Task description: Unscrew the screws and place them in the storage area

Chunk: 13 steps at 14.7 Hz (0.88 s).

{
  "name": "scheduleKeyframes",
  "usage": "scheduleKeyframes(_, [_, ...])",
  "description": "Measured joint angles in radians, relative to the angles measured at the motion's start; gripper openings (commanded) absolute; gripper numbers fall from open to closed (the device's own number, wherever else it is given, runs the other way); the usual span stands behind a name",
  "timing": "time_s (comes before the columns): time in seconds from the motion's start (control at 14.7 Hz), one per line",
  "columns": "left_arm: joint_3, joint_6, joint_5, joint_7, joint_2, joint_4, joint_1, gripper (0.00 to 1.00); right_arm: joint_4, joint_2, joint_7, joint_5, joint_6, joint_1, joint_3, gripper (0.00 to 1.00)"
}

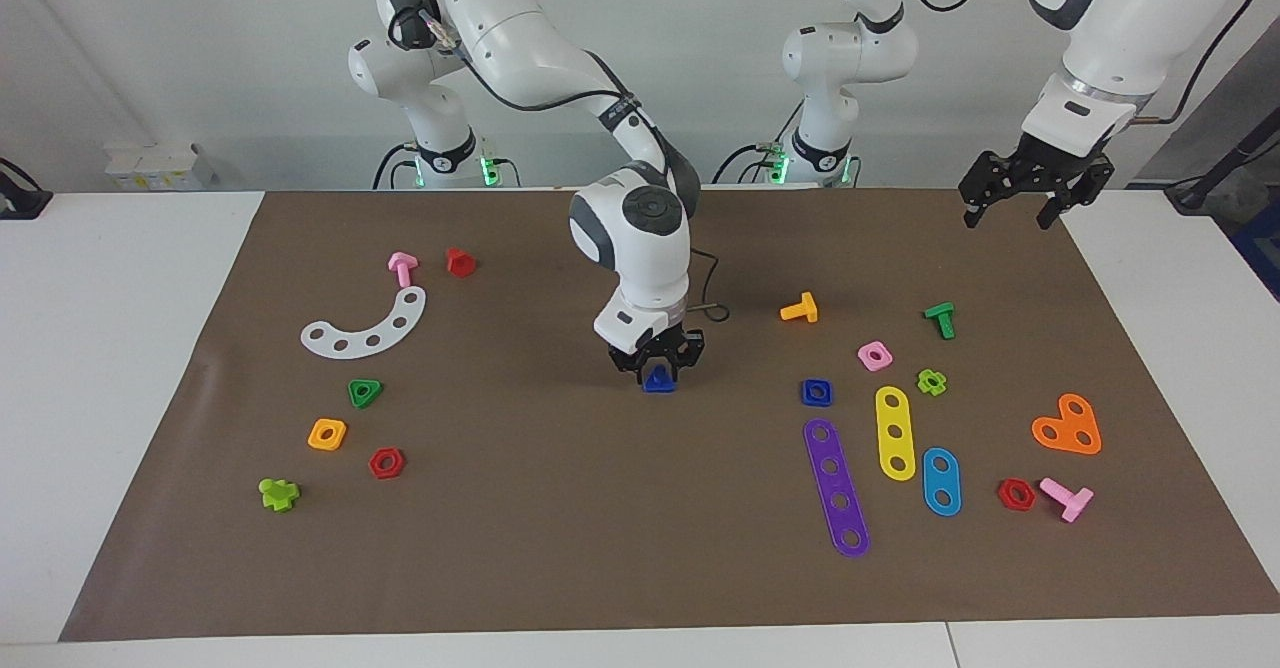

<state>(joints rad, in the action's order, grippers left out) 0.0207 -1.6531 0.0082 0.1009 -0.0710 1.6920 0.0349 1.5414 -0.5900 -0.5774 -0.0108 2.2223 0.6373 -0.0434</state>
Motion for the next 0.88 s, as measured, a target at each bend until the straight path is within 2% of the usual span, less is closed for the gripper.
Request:
scheduleKeyframes(0.2, [0.002,0.000,0.001,0.000,0.000,0.000,0.000,1.00,0.006,0.000,0.001,0.000,0.000,0.001,0.000,0.37])
scheduleKeyframes(0.68, [0.003,0.000,0.001,0.000,0.000,0.000,-0.001,1.00,0.011,0.000,0.001,0.000,0.021,0.001,0.000,0.36])
scheduleKeyframes(0.88, [0.003,0.000,0.001,0.000,0.000,0.004,-0.001,1.00,0.012,0.000,0.001,0.000,0.022,0.002,0.000,0.29])
